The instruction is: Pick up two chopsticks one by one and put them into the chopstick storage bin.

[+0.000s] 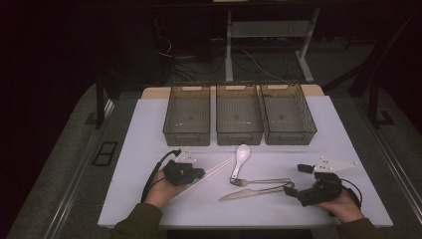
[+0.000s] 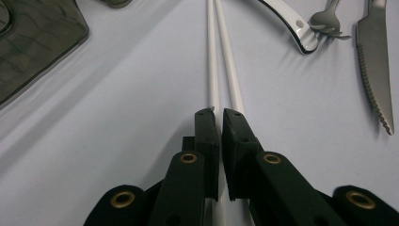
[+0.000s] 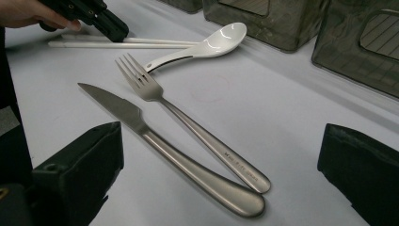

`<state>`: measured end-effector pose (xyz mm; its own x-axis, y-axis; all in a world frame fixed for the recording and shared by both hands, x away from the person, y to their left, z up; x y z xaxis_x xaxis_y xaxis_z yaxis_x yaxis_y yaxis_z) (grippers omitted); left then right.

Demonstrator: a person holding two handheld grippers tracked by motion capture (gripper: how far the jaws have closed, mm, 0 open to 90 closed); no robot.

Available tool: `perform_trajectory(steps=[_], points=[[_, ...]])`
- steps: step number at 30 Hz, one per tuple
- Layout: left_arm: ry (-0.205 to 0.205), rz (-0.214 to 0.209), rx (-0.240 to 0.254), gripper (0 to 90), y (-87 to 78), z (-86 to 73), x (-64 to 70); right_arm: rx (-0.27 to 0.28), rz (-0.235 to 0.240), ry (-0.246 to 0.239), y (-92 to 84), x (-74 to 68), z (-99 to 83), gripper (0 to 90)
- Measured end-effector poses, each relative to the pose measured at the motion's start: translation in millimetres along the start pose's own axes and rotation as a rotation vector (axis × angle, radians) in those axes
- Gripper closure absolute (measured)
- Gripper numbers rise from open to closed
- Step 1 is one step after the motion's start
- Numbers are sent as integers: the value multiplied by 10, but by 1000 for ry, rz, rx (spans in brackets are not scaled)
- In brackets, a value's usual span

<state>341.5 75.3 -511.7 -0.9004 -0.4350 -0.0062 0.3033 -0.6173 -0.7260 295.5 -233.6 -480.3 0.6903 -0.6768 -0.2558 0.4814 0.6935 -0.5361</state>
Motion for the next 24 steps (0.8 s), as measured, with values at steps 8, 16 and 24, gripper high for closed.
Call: perform_trajectory(steps=[8, 16, 24], points=[[0, 0, -13, 845, -28, 21, -5, 1, -1, 0, -4, 3, 2, 8], [-15, 3, 13, 844, -138, 77, -18, 4, -7, -6, 1, 3, 3, 8], [-38, 22, 60, 844, -285, 131, -65, -13, -39, -6, 109, 55, -27, 8]])
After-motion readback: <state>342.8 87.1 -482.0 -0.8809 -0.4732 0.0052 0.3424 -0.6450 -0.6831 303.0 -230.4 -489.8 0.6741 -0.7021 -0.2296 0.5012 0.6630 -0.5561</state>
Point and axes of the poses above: each handheld gripper's, and its own axes: y roughly forward along the jaws, z roughly out of its top, x roughly to its right, the point moved 9 cm from there along y, roughly forward along the jaws, and after that the axes turned 5 degrees about y, right-handed, at the moved point
